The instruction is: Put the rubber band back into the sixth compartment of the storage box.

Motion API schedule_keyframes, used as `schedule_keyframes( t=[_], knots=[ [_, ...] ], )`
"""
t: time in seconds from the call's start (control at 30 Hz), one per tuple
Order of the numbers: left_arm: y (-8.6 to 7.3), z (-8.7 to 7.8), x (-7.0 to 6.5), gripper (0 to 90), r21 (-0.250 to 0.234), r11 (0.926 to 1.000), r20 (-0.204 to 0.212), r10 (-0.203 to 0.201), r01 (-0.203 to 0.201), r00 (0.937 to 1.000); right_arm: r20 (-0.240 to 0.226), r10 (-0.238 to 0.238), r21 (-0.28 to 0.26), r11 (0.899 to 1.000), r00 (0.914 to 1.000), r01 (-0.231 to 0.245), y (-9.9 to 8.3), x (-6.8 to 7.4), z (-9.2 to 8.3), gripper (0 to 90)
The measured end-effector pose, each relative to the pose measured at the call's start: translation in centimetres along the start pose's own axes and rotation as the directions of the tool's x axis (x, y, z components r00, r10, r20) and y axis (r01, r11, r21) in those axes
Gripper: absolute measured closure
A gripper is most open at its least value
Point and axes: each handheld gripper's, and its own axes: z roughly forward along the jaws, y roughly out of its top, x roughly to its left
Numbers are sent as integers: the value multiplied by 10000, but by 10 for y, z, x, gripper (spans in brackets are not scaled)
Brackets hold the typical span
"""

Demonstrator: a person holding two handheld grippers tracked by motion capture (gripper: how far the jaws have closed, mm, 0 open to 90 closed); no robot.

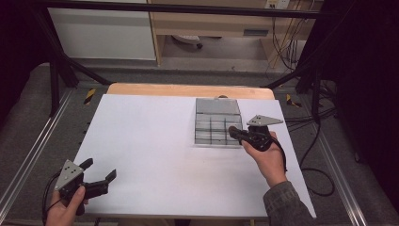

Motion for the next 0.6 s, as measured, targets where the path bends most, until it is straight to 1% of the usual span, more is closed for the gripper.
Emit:
schedule_keyframes(
  t=[0.2,0.23,0.37,0.6],
  knots=[
    [0,0,0,45,18,10000,9,49,-49,10000,68,335,-122,9994,9994,-334,4,-8,3,843],
    [0,0,0,45,2,10000,17,15,-15,10000,69,366,-149,9992,9993,-365,4,-9,4,843],
    [0,0,1,45,45,9999,-26,96,-96,10000,95,507,-141,9986,9987,-506,5,-13,6,843],
    [0,0,0,45,10,10000,8,44,-44,10000,216,653,-137,9978,9976,-650,8,-21,9,842]
  ],
)
